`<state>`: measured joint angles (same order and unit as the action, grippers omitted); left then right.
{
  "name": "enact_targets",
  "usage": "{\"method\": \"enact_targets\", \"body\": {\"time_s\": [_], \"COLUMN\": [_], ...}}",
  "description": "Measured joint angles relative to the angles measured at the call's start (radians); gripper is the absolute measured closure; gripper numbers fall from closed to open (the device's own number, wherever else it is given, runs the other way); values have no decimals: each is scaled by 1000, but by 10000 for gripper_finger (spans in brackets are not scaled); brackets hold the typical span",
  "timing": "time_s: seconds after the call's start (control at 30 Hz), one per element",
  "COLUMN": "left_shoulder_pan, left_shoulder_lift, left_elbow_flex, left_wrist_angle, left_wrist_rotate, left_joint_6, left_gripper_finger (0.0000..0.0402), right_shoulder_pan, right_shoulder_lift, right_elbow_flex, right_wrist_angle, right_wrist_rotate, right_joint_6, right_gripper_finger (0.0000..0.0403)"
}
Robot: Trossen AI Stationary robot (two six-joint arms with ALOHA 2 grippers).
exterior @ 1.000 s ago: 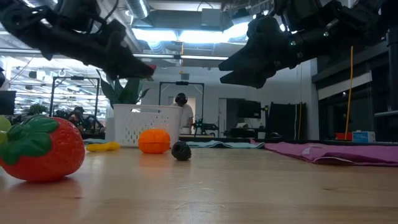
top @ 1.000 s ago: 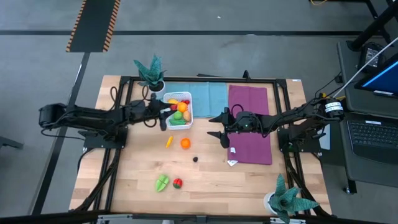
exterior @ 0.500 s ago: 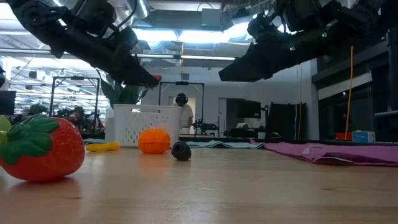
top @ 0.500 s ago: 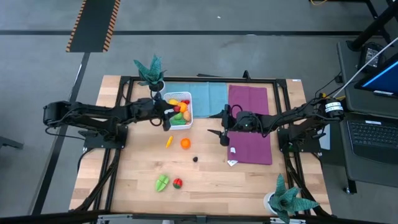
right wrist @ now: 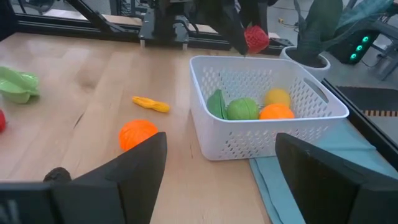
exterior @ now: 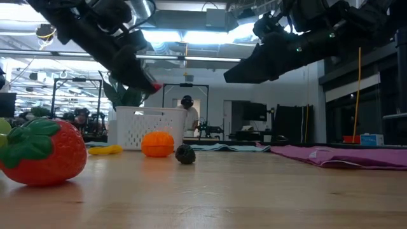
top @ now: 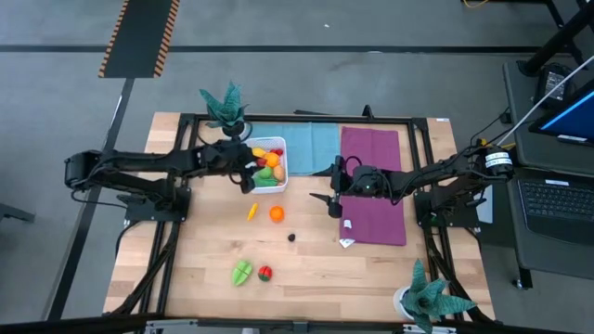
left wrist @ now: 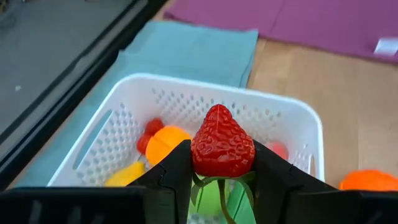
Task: Pick and placing Produce into tupperware
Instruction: Put the top red strawberry into the white basket
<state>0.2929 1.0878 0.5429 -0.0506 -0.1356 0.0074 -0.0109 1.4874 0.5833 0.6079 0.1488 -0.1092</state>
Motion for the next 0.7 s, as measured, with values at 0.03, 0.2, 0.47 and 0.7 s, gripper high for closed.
{"method": "enact_targets", "body": {"time_s": [0.03,0.2,0.47,0.7], "left_shoulder_pan": [3,3,3,2], "left_shoulder_lift": [0,20,150,243], "left_elbow_flex": [15,75,169,237], "left_wrist_angle": [-37,-150,-290,-373], "left_wrist_rotate": [0,0,0,4], "left_joint_6": [0,3,59,82], "left_gripper_finger": [288,288,288,287], "right_shoulder_pan": [0,0,0,0], "right_shoulder_lift": [0,0,0,0], "right_elbow_flex": [0,0,0,0], "right_wrist_angle": [0,0,-1,-1], "right_wrist_rotate": [0,-1,-1,-1], "right_joint_6": [1,112,157,157], "right_gripper_finger": [102,102,102,102]}}
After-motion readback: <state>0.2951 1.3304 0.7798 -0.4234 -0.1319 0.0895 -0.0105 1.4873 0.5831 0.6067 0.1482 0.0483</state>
